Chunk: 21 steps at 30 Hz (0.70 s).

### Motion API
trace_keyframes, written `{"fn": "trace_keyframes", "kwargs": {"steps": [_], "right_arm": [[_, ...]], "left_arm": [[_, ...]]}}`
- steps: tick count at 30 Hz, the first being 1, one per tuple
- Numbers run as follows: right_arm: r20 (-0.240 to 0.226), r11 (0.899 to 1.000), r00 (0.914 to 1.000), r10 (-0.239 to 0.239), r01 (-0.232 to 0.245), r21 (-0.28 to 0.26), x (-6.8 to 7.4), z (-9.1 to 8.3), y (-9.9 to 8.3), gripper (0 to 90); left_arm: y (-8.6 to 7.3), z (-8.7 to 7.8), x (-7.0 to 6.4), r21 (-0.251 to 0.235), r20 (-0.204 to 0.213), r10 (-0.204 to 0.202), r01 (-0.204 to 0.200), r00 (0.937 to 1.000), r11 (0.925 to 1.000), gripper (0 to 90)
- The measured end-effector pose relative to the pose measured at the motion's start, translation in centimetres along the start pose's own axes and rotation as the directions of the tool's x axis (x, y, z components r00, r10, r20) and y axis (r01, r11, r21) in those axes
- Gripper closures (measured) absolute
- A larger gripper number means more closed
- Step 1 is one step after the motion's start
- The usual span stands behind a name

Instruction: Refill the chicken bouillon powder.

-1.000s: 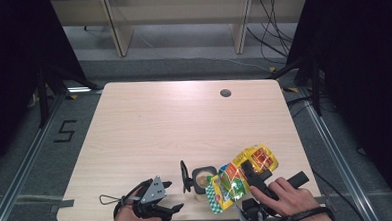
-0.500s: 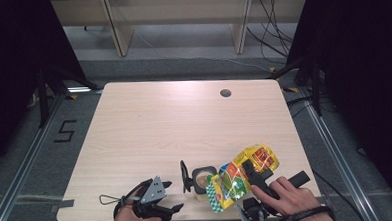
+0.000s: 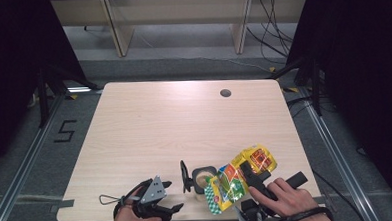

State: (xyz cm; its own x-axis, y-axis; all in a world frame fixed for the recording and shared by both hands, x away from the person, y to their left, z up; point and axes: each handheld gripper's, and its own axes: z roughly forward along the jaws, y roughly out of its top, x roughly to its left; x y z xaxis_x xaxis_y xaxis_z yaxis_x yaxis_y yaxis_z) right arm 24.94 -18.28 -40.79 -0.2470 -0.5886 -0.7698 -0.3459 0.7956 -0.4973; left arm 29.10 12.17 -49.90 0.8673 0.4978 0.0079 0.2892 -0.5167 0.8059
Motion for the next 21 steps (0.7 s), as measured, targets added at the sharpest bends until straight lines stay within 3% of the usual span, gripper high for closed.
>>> {"fn": "trace_keyframes", "kwargs": {"steps": [2,3,4,5,8,10,11,12,13,14,16,17,18,19,21], "right_arm": [[0.005,1.000,0.9999,-0.009,0.009,-0.002,-0.14,-0.01,-0.16,44.2],[-0.007,0.999,0.9997,0.024,-0.024,0.035,0.18,-0.14,-0.25,44.2],[-0.009,0.999,0.9993,0.036,-0.036,0.029,0.29,-0.08,-0.24,44.2],[-0.002,1.000,1.0000,-0.006,0.006,0.015,0.07,0.03,-0.20,44.3],[-0.024,0.999,0.9988,0.042,-0.042,0.028,0.49,-0.19,0.18,44.3],[-0.014,1.000,0.9996,0.023,-0.023,0.010,0.29,-0.13,0.23,44.3],[-0.030,0.998,0.9984,0.049,-0.048,0.032,0.50,-0.23,0.13,44.5],[-0.030,0.998,0.9984,0.049,-0.048,0.032,0.50,-0.23,0.13,44.5],[-0.002,1.000,1.0000,0.002,-0.002,-0.003,0.07,0.12,-0.07,44.6],[-0.003,1.000,1.0000,-0.004,0.004,0.001,0.06,0.12,-0.15,44.6],[-0.004,1.000,1.0000,-0.004,0.004,0.004,0.08,0.14,-0.19,44.7],[-0.034,0.998,0.9983,0.048,-0.047,0.052,0.51,-0.22,-0.04,44.7],[-0.018,0.999,0.9994,0.030,-0.030,0.020,0.39,-0.11,0.06,44.8],[-0.031,0.998,0.9983,0.049,-0.048,0.034,0.50,-0.25,0.13,44.8],[-0.016,1.000,0.9997,0.018,-0.018,0.011,0.19,-0.22,0.19,44.9]], "left_arm": [[0.01,0.04,-0.07,-0.005,0.007,-0.008,0.008,0.9999,1.0000,22.2],[0.01,0.03,-0.06,-0.005,0.007,-0.008,0.008,0.9999,1.0000,22.2],[0.00,0.05,-0.09,-0.008,0.009,-0.013,0.013,0.9999,0.9999,22.2],[-0.01,0.07,-0.09,-0.010,0.009,-0.013,0.013,0.9999,0.9999,22.2],[0.00,0.02,-0.07,-0.006,0.003,-0.007,0.007,1.0000,1.0000,22.2],[0.00,0.02,-0.09,-0.008,0.002,-0.008,0.008,1.0000,0.9999,22.2],[-0.01,0.08,-0.17,-0.019,0.005,-0.021,0.021,0.9998,0.9996,22.2],[-0.01,0.08,-0.17,-0.019,0.005,-0.021,0.021,0.9998,0.9996,22.2],[0.01,-0.04,0.05,0.006,-0.004,0.006,-0.006,1.0000,1.0000,22.2],[0.00,0.04,-0.07,-0.007,0.002,-0.007,0.007,1.0000,1.0000,22.2],[0.01,0.04,-0.08,-0.006,0.010,-0.011,0.011,0.9999,0.9999,22.2],[-0.01,0.09,-0.11,-0.011,0.008,-0.013,0.013,0.9999,0.9998,22.2],[0.01,0.04,-0.05,-0.004,0.006,-0.007,0.007,1.0000,1.0000,22.2],[0.00,0.03,-0.08,-0.007,0.001,-0.007,0.007,1.0000,0.9999,22.2],[0.00,0.01,-0.08,-0.008,0.002,-0.009,0.009,1.0000,0.9999,22.2]]}}
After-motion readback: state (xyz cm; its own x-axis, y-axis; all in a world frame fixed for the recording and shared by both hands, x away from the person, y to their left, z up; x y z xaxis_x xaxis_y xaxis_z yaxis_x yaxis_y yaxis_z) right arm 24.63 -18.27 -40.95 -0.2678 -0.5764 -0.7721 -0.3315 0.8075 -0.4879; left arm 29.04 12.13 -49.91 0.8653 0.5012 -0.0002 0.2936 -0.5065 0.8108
